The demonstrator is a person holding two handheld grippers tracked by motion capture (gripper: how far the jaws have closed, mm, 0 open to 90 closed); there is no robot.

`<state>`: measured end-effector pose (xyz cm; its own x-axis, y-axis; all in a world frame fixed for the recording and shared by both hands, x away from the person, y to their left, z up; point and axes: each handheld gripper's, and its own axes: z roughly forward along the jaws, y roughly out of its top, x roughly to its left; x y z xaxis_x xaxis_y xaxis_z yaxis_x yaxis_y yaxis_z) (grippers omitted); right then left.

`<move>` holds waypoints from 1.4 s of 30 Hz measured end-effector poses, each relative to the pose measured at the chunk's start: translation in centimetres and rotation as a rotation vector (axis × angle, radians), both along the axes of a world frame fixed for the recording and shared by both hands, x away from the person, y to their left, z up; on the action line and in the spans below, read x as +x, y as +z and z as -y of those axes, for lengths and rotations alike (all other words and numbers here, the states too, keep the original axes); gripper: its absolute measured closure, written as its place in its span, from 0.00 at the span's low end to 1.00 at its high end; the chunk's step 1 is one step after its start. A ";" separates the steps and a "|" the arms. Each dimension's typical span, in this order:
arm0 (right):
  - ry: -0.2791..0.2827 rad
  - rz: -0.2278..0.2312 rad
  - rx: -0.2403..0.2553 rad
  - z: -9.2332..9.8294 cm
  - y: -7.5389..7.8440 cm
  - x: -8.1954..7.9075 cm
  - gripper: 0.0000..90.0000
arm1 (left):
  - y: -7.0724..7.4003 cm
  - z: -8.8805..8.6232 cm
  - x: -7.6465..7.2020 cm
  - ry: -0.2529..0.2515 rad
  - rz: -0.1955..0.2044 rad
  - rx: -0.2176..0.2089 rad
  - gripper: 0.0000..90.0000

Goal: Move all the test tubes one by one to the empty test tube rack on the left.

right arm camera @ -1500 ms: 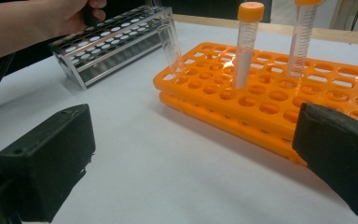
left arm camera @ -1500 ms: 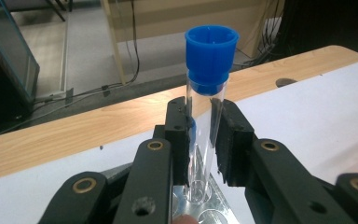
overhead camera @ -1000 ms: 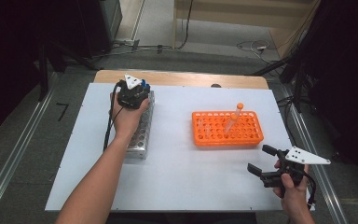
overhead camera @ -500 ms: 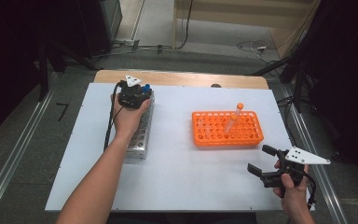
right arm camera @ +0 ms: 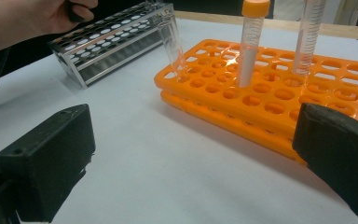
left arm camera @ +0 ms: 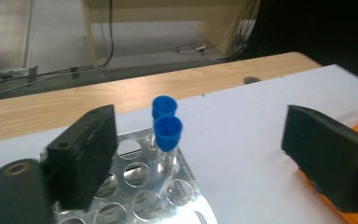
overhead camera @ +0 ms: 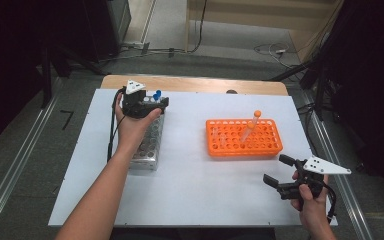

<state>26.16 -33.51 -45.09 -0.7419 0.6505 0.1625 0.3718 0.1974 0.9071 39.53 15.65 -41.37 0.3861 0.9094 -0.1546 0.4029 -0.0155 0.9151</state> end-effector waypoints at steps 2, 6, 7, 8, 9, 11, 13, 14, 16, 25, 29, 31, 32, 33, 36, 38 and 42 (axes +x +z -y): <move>-0.001 -0.002 0.003 -0.1 0.1 0.1 0.00 | 0.1 0.0 -0.7 -0.009 0.003 -0.004 0.03; -0.004 0.000 0.004 -0.3 0.2 0.5 0.00 | 0.2 -0.1 -2.4 -0.058 0.021 -0.011 0.00; -0.008 -0.002 0.004 -0.3 0.3 0.6 0.00 | 0.2 -0.2 -2.8 -0.067 0.026 -0.014 0.00; -0.011 -0.001 0.004 -0.4 0.3 0.7 0.00 | 0.2 -0.2 -3.4 -0.075 0.032 -0.021 0.00; -0.016 -0.004 0.005 -0.4 0.3 0.9 0.00 | 0.2 -0.2 -3.7 -0.080 0.035 -0.028 0.00; -0.022 -0.004 0.008 -0.4 0.4 1.2 0.00 | 0.3 -0.3 -4.5 -0.093 0.042 -0.031 0.00; -0.038 -0.006 0.014 -0.4 0.6 1.7 0.00 | 0.3 -0.3 -5.3 -0.110 0.046 -0.039 0.00; -0.041 -0.007 0.016 -0.3 0.6 1.9 0.00 | 0.3 -0.3 -5.7 -0.114 0.050 -0.037 0.00; -0.054 -0.010 0.021 -0.2 0.7 2.5 0.00 | 0.3 -0.3 -6.6 -0.130 0.056 -0.046 0.00; -0.123 -0.015 0.012 -0.2 1.0 5.3 0.04 | 0.0 -0.2 -10.2 -0.175 0.074 -0.039 0.00; -0.145 -0.028 0.014 -0.3 0.7 6.9 0.09 | -0.4 -0.1 -11.8 -0.196 0.081 -0.045 0.00; -0.164 -0.037 0.006 -0.5 0.6 7.5 0.13 | -0.6 0.0 -12.4 -0.205 0.084 -0.048 0.00; -0.168 -0.038 -0.003 -0.6 0.5 7.8 0.15 | -0.7 0.1 -12.7 -0.209 0.087 -0.047 0.00; -0.170 -0.039 -0.013 -0.7 0.4 8.1 0.17 | -0.8 0.1 -13.0 -0.213 0.088 -0.042 0.00; -0.187 -0.052 -0.042 -1.2 0.2 8.9 0.22 | -1.1 0.2 -13.8 -0.226 0.092 -0.045 0.00; -0.199 -0.057 -0.059 -1.6 0.2 9.5 0.24 | -1.2 0.2 -14.3 -0.229 0.094 -0.048 0.00; -0.213 -0.067 -0.081 -2.4 0.1 10.5 0.30 | -1.6 0.2 -15.1 -0.236 0.095 -0.059 0.00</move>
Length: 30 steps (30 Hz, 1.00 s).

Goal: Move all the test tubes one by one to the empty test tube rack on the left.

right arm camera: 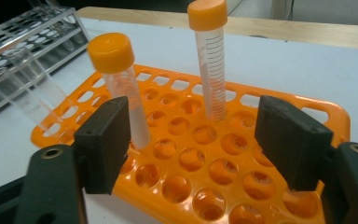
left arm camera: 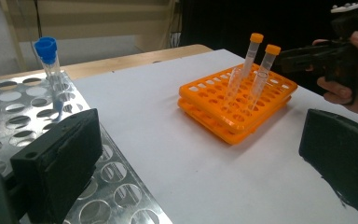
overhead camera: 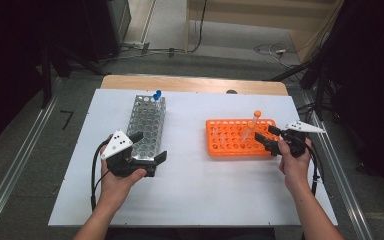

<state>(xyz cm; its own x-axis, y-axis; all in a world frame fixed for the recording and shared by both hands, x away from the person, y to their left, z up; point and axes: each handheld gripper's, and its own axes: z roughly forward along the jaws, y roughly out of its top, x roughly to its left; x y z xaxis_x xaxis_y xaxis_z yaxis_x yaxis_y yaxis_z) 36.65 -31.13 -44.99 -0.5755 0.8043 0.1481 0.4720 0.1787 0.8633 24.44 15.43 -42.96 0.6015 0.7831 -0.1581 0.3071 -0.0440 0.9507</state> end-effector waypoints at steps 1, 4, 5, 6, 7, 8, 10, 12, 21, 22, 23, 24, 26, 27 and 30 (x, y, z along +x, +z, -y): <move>0.000 -0.002 -0.007 -0.3 -0.1 0.3 0.33 | 0.0 0.0 -0.1 -0.003 -0.002 0.005 0.00; -0.021 -0.016 -0.021 -0.9 -0.1 1.1 0.38 | -0.1 -0.1 -0.4 -0.005 -0.002 0.000 0.00; -0.025 -0.024 -0.017 -1.0 -0.2 1.3 0.39 | -0.1 -0.1 -0.4 -0.004 -0.003 0.001 0.00; -0.031 -0.028 -0.018 -1.1 -0.3 1.6 0.41 | -0.2 -0.1 -0.5 -0.006 -0.006 0.000 0.00; -0.041 -0.039 -0.017 -1.2 -0.3 1.9 0.43 | -0.3 -0.1 -0.5 -0.008 -0.006 0.002 0.00; -0.048 -0.045 -0.017 -1.3 -0.4 2.2 0.45 | -0.4 0.0 -0.6 -0.009 -0.008 0.001 0.00; -0.060 -0.064 -0.022 -1.5 -0.5 2.7 0.47 | -0.5 -0.1 -0.6 -0.013 -0.015 0.001 0.00; -0.059 -0.080 -0.023 -1.7 -0.7 3.2 0.49 | -0.6 0.0 -0.6 -0.017 -0.018 -0.001 0.00; -0.067 -0.117 -0.042 -2.4 -1.1 4.2 0.61 | -0.7 0.3 -0.6 -0.032 -0.021 0.000 0.00; -0.072 -0.122 -0.048 -2.5 -1.2 4.3 0.63 | -0.7 0.4 -0.6 -0.035 -0.021 -0.001 0.00; -0.075 -0.125 -0.051 -2.5 -1.4 4.3 0.65 | -0.7 0.4 -0.7 -0.035 -0.020 -0.001 0.00; -0.075 -0.127 -0.052 -2.5 -1.5 4.3 0.67 | -0.8 0.4 -0.7 -0.036 -0.020 0.000 0.00; -0.082 -0.130 -0.046 -2.5 -1.5 4.4 0.72 | -0.8 0.4 -0.6 -0.034 -0.026 0.000 0.00; -0.089 -0.130 -0.047 -2.5 -1.5 4.4 0.74 | -0.8 0.4 -0.6 -0.036 -0.026 -0.002 0.00; -0.105 -0.126 -0.054 -2.5 -1.5 4.5 0.77 | -0.9 0.4 -0.5 -0.035 -0.030 -0.006 0.00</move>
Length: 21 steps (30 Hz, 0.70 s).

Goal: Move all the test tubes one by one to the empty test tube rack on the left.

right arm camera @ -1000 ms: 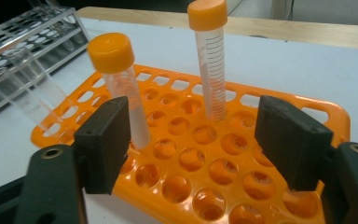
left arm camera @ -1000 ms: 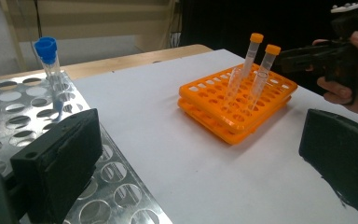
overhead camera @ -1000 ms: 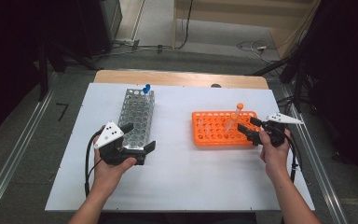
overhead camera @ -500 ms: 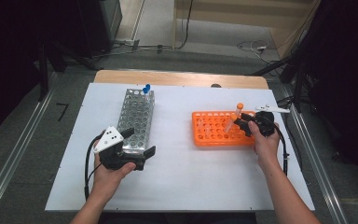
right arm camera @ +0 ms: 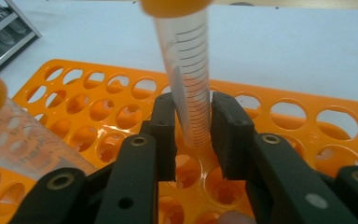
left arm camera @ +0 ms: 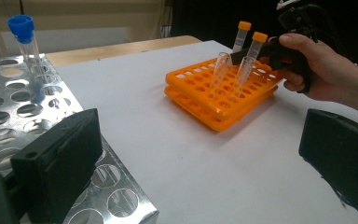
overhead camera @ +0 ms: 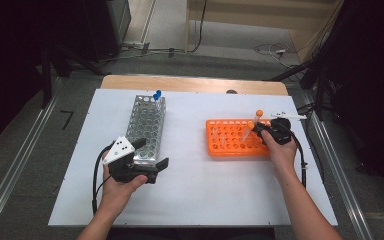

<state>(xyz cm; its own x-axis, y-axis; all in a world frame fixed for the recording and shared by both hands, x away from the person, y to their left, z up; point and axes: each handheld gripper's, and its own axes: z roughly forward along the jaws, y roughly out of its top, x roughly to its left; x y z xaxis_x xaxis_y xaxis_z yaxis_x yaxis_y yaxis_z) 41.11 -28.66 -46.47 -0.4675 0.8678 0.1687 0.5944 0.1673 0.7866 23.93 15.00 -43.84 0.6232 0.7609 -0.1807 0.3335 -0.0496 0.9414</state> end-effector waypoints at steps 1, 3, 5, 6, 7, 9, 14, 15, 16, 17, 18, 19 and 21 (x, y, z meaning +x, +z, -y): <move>0.004 0.003 -0.007 0.0 0.0 0.0 0.78 | 0.0 0.1 0.0 -0.001 0.001 0.000 0.00; 0.001 0.026 -0.027 -0.1 0.1 -0.1 0.80 | 0.0 0.1 0.0 -0.004 0.002 0.001 0.00; 0.000 0.033 -0.010 0.1 0.3 -0.2 0.80 | 0.0 0.1 0.0 -0.005 0.002 0.005 0.00; -0.004 0.037 -0.005 0.2 0.4 -0.2 0.80 | 0.0 0.2 0.0 -0.006 0.002 0.004 0.00; -0.006 0.041 -0.002 0.2 0.5 -0.3 0.80 | 0.0 0.2 -0.1 -0.007 0.002 0.003 0.00; -0.008 0.053 0.004 0.4 0.8 -0.5 0.80 | 0.1 0.2 -0.1 -0.008 0.003 0.002 0.00; 0.004 0.093 0.010 0.8 1.7 -1.2 0.80 | 0.1 0.3 -0.1 -0.011 0.004 0.004 0.00; 0.009 0.093 0.017 0.9 1.9 -1.4 0.81 | 0.1 0.3 -0.1 -0.011 0.004 0.004 0.00; 0.014 0.092 0.027 0.9 2.1 -1.6 0.81 | 0.1 0.3 -0.1 -0.013 0.004 0.004 0.00; 0.021 0.097 0.031 1.0 2.4 -1.8 0.81 | 0.1 0.3 -0.1 -0.013 0.003 0.004 0.00; 0.023 0.098 0.029 1.1 2.5 -2.0 0.81 | 0.1 0.4 -0.1 -0.014 0.003 0.005 0.00; 0.027 0.103 0.023 1.1 2.7 -2.2 0.81 | 0.1 0.4 -0.1 -0.014 0.003 0.005 0.00; 0.032 0.115 0.014 1.2 3.0 -2.7 0.81 | 0.1 0.5 -0.1 -0.017 0.004 0.004 0.00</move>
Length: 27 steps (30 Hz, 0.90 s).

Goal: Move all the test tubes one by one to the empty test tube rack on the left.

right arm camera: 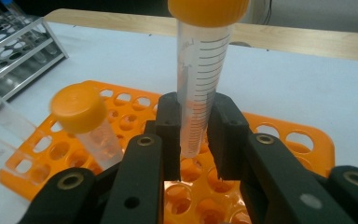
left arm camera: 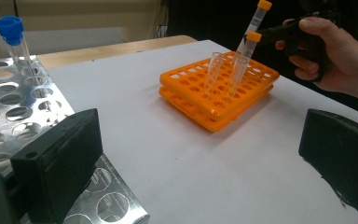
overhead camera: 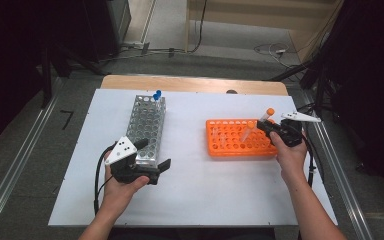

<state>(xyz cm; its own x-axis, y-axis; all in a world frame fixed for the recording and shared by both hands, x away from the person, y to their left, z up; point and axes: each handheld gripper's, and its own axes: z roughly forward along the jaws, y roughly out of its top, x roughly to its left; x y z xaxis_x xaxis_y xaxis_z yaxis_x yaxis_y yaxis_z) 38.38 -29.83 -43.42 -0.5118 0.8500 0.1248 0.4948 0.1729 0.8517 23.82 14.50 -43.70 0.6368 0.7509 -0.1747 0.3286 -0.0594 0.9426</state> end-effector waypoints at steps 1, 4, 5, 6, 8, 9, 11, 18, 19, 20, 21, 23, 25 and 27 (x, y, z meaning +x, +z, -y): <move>0.007 0.004 0.003 0.0 0.2 -0.3 0.81 | 0.0 0.0 0.0 -0.001 0.000 0.001 0.00; 0.014 0.010 0.009 0.3 0.6 -1.2 0.81 | 0.0 0.2 0.0 -0.002 -0.001 -0.001 0.00; 0.012 0.005 0.009 0.3 0.8 -1.6 0.81 | 0.0 0.2 0.0 -0.006 -0.001 0.001 0.00; 0.016 0.005 0.011 0.4 0.8 -1.8 0.81 | 0.0 0.2 0.0 -0.006 -0.002 0.002 0.00; 0.028 0.004 0.010 0.6 1.0 -2.5 0.81 | 0.1 0.3 -0.1 -0.008 -0.002 0.001 0.00; 0.035 0.006 0.009 0.6 1.1 -2.8 0.81 | 0.1 0.3 -0.1 -0.010 -0.001 0.002 0.00; 0.047 0.006 0.009 0.7 1.2 -3.4 0.81 | 0.1 0.5 -0.1 -0.014 -0.001 -0.002 0.00; 0.087 0.005 0.005 0.6 1.3 -5.8 0.81 | 0.3 1.0 -0.2 -0.028 0.002 0.001 0.00; 0.095 0.002 0.001 0.4 1.2 -6.1 0.81 | 0.3 1.1 -0.2 -0.028 0.000 0.002 0.00; 0.108 0.002 -0.006 0.2 1.2 -6.6 0.81 | 0.3 1.1 -0.2 -0.031 -0.001 0.002 0.00; 0.117 0.003 -0.009 0.0 1.1 -6.9 0.81 | 0.3 1.2 -0.2 -0.032 -0.002 0.000 0.00; 0.139 0.004 -0.002 -0.3 0.9 -7.5 0.81 | 0.3 1.3 -0.2 -0.032 -0.005 0.003 0.00; 0.162 0.001 0.000 -0.7 0.7 -8.0 0.81 | 0.3 1.5 -0.2 -0.038 -0.003 0.003 0.00; 0.186 -0.002 -0.001 -1.2 0.6 -8.4 0.81 | 0.4 1.7 -0.3 -0.045 -0.004 0.004 0.00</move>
<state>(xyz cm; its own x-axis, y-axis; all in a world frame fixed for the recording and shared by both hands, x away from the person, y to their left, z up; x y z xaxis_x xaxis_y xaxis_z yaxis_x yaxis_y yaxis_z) 29.95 -28.60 -42.85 -0.6598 0.7409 0.1254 0.4562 0.2623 0.8503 23.52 12.84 -43.29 0.6694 0.7222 -0.1740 0.3292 -0.0784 0.9410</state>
